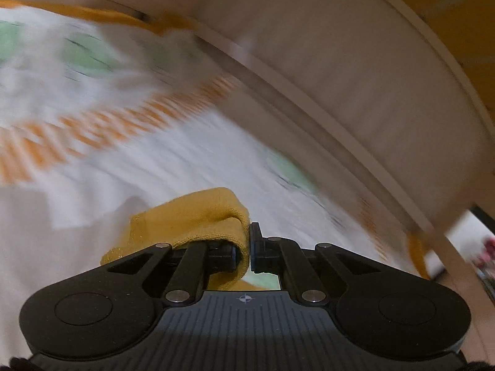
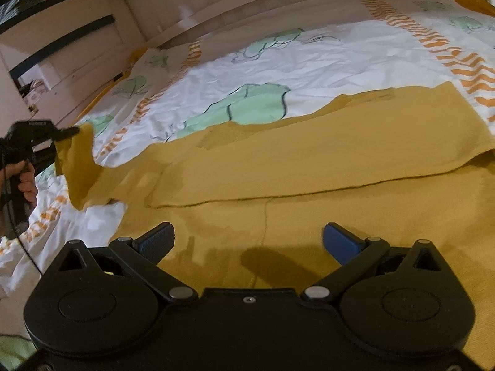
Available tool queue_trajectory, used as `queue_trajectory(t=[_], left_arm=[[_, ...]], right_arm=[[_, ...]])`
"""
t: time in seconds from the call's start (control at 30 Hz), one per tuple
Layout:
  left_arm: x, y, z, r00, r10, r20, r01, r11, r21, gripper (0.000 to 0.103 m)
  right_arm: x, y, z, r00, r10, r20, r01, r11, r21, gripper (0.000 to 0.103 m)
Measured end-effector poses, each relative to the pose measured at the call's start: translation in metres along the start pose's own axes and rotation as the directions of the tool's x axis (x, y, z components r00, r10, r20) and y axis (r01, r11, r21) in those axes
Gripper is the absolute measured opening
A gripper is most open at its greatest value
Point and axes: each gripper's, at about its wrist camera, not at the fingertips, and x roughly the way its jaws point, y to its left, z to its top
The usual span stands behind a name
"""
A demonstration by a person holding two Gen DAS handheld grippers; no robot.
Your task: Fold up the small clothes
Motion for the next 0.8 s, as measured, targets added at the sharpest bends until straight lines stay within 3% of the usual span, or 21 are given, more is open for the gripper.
queue_trajectory(t=[0.1,0.2,0.33,0.4,0.47,0.53,0.6,0.67,0.8], left_arm=[[0.017,-0.042,-0.032,0.993,-0.084,-0.084,0.089,0.995,0.053,0.007],[0.035,-0.072,-0.067,0.971,-0.129,-0.204,0.154,0.981,0.115,0.007],[0.049,-0.089,-0.107,0.935,-0.107,-0.337,0.181,0.964,0.196,0.008],[0.051,-0.09,-0.121,0.922,-0.087,-0.377,0.184,0.955,0.231,0.017],[0.053,-0.09,-0.128,0.916,-0.077,-0.394,0.185,0.952,0.244,0.031],[0.052,-0.087,-0.131,0.917,-0.09,-0.389,0.194,0.952,0.238,0.037],[0.056,-0.09,-0.133,0.906,-0.09,-0.413,0.208,0.946,0.249,0.047],[0.058,-0.096,-0.135,0.895,-0.104,-0.434,0.237,0.935,0.262,0.049],[0.049,-0.103,-0.14,0.897,-0.088,-0.432,0.236,0.923,0.303,0.054]], right_arm=[[-0.003,-0.006,0.004,1.0,-0.015,0.01,0.015,1.0,0.01,0.102],[-0.004,-0.01,0.008,0.999,-0.03,0.022,0.03,1.0,0.008,0.102],[-0.002,-0.014,0.011,0.999,-0.044,0.02,0.044,0.999,0.007,0.102],[-0.001,-0.016,0.011,0.999,-0.049,0.017,0.049,0.999,0.012,0.102],[0.0,-0.017,0.011,0.999,-0.053,0.013,0.052,0.999,0.011,0.102],[0.0,-0.018,0.011,0.998,-0.058,0.011,0.058,0.998,0.005,0.102],[0.001,-0.02,0.01,0.998,-0.062,0.011,0.062,0.998,0.001,0.102],[0.001,-0.021,0.01,0.998,-0.068,0.014,0.068,0.998,-0.001,0.102],[-0.002,-0.022,0.009,0.996,-0.086,0.022,0.087,0.996,-0.021,0.102]])
